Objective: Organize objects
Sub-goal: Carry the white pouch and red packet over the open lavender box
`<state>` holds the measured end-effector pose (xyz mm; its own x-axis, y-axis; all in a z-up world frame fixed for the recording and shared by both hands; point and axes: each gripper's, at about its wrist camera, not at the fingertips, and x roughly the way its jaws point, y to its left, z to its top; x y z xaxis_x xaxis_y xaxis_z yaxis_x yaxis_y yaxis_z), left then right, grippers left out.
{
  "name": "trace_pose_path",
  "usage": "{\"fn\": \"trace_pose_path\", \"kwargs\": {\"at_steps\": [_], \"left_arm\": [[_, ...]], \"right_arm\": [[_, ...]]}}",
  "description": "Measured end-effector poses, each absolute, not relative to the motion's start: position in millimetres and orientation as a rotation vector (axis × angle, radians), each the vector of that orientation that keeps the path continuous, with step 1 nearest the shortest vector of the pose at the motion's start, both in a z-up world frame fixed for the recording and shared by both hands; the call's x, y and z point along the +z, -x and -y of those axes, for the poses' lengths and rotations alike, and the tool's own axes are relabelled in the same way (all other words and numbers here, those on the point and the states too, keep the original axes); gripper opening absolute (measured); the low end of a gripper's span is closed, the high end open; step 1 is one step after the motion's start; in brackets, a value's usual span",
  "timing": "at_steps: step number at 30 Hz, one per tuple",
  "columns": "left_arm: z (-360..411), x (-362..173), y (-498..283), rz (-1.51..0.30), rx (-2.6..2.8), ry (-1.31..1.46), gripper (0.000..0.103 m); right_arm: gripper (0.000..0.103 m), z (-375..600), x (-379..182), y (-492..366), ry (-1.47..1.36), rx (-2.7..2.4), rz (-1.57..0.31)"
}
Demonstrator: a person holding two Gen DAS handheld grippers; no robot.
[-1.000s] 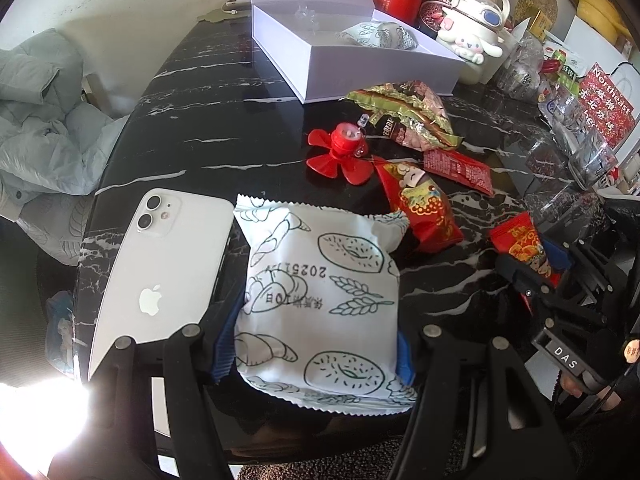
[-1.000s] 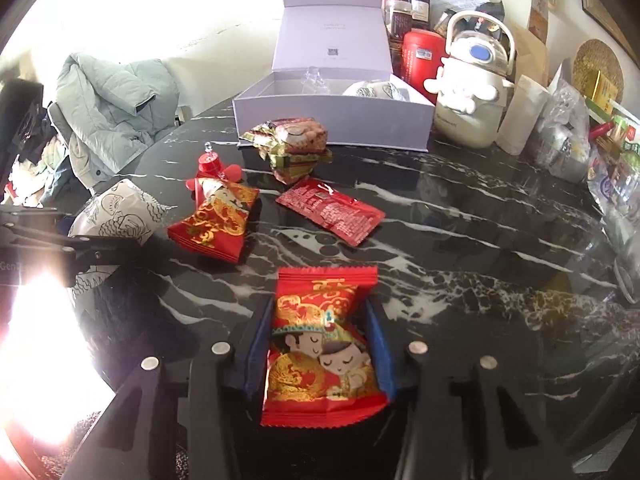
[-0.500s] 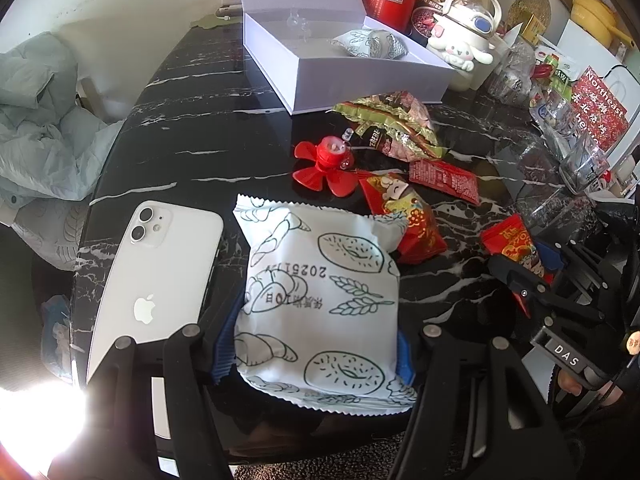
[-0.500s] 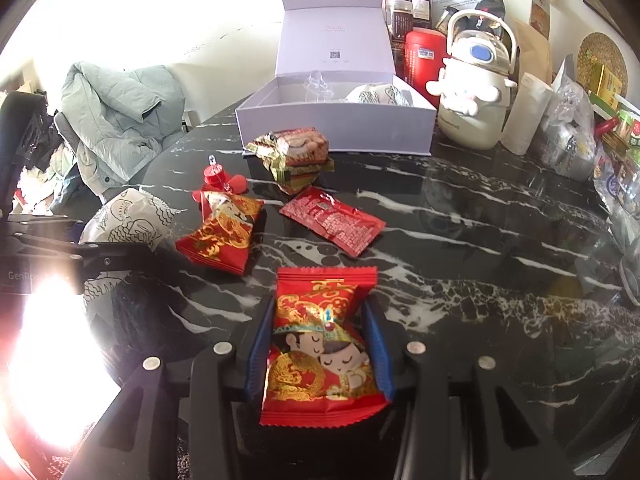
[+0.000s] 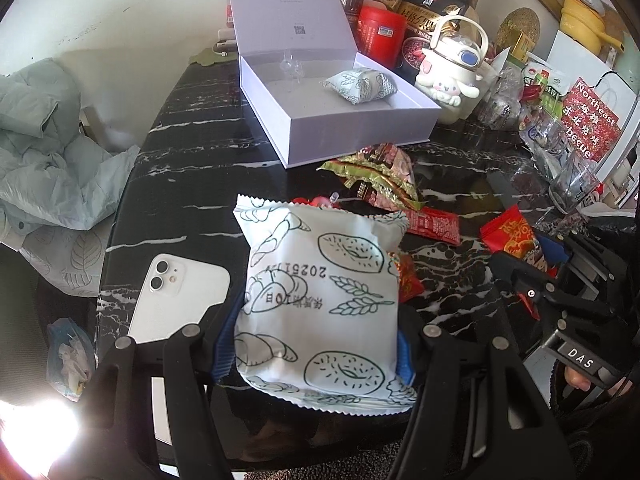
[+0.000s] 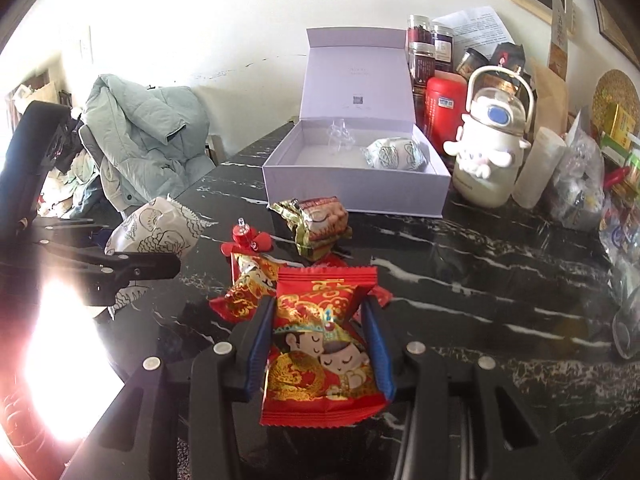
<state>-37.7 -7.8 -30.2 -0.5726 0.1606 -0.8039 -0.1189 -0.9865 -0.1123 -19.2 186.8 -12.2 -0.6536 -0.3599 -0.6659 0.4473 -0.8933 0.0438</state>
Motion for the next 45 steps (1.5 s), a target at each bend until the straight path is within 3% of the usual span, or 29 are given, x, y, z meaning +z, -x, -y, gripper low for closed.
{"fn": "trace_pose_path", "kwargs": {"at_steps": [28,45], "left_arm": [[-11.8,31.9,73.8,-0.054,2.707,1.165,0.060],[-10.1,41.2,122.7,-0.073,2.702,1.145,0.060]], "right_arm": [[0.044,-186.7,52.2,52.1,-0.832,-2.496,-0.205],[0.044,-186.0,54.8,103.5,-0.875,-2.502,-0.177]]}}
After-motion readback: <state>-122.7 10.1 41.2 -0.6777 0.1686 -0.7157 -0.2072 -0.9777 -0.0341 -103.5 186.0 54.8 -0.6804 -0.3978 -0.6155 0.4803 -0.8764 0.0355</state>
